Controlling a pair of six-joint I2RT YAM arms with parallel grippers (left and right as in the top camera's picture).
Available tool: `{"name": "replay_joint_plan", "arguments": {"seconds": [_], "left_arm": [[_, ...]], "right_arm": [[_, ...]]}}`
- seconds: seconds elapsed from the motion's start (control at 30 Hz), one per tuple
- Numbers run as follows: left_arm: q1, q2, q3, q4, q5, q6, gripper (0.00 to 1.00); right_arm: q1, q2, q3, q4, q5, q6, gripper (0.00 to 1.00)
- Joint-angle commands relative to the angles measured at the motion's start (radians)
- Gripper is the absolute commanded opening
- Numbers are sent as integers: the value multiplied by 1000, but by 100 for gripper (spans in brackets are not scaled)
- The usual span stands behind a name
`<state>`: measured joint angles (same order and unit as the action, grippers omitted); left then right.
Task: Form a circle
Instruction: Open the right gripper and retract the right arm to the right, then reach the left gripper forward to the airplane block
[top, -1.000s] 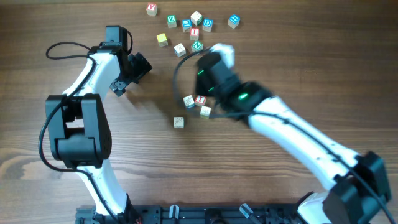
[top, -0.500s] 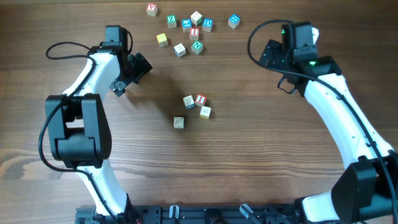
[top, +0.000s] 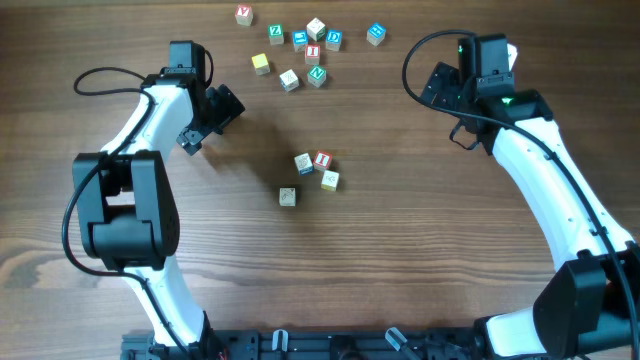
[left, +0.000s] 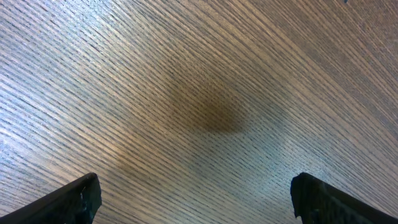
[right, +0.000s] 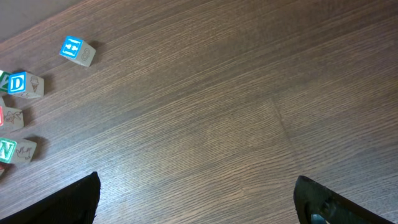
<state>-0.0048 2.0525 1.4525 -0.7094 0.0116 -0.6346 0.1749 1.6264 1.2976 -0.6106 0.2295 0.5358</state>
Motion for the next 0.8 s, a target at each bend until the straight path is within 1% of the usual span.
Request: {"name": "replay_joint_plan", "arguments": {"seconds": [0.0, 0.37, 0.53, 0.63, 0.77], "left_arm": [[-2, 9, 10, 2, -13, -2, 100], [-3, 9, 10, 3, -13, -2, 100], [-3, 9, 10, 27, -14, -2, 100], [-4, 9, 10, 81, 6, -2, 100], [-4, 9, 10, 67, 10, 8, 100]], "right_arm": [[0, 3, 2, -1, 14, -12, 100], [0, 3, 2, -1, 14, -12, 100], [0, 3, 2, -1, 14, -12, 100], [0, 3, 2, -1, 14, -12, 100], [0, 3, 2, -1, 14, -12, 100]]}}
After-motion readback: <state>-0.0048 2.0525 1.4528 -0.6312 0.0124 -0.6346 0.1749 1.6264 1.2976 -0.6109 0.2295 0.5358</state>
